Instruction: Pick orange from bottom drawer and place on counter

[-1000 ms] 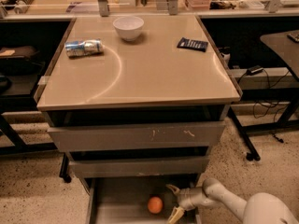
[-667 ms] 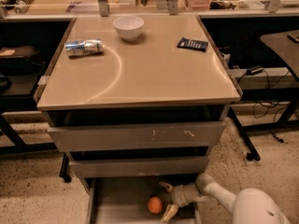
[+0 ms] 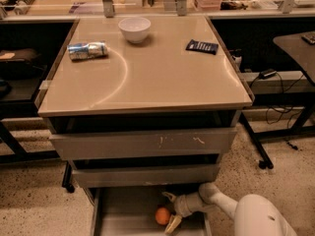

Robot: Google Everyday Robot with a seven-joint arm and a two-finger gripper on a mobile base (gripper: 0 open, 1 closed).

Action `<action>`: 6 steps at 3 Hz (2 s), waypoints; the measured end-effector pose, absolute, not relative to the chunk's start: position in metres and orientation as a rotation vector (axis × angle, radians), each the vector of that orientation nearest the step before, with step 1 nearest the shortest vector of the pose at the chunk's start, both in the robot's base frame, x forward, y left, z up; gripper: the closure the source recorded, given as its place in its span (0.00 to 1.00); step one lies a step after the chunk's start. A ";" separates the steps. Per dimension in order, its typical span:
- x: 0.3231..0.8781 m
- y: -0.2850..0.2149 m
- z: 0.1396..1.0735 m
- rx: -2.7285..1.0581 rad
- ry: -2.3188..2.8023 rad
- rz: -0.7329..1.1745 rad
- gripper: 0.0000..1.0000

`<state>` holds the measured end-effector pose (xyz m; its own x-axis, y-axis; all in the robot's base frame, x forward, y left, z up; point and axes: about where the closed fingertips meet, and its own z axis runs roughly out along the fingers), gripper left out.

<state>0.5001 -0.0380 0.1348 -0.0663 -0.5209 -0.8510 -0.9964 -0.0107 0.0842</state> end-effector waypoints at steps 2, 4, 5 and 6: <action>0.495 -0.036 0.122 -1.593 1.679 0.962 0.17; 0.495 -0.036 0.122 -1.593 1.679 0.962 0.65; 0.495 -0.036 0.122 -1.593 1.679 0.962 0.88; 0.495 -0.036 0.122 -1.593 1.679 0.962 1.00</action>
Offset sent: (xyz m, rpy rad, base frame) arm -0.0042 0.0012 -0.0101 -0.0203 0.0027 -0.0105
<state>0.4950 -0.0361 0.1223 -0.0759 -0.5410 -0.8376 -0.9962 0.0048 0.0872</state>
